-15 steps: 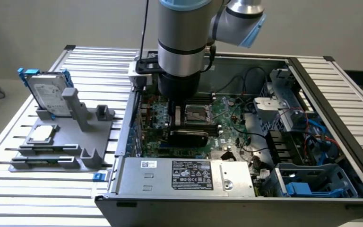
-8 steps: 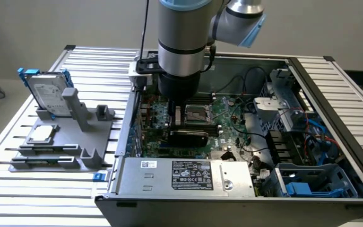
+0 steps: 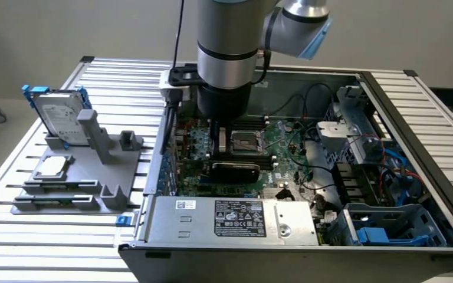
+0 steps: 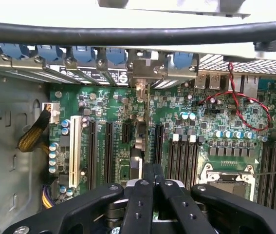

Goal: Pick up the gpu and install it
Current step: 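Press down on the gpu until it lock into place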

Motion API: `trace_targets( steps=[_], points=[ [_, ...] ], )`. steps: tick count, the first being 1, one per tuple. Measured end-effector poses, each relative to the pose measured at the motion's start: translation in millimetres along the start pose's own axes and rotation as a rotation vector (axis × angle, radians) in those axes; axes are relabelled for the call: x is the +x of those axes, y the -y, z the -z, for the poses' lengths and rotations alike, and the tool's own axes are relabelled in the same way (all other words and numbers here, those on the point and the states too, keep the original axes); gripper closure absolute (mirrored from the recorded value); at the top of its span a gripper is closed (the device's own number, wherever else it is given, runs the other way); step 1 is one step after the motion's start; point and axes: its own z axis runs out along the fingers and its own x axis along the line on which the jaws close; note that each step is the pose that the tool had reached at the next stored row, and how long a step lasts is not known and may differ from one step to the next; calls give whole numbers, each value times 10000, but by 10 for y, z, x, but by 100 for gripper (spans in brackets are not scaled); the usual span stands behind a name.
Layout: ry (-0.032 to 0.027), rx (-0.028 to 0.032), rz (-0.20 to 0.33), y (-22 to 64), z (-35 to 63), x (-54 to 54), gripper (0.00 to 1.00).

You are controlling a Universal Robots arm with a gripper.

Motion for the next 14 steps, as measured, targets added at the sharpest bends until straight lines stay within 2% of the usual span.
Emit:
trace_targets(
  steps=[7,14],
  points=[
    [0,-5,7,-38,19,10,89],
    [-10,-64,4,-98,45,20,89]
  ],
)
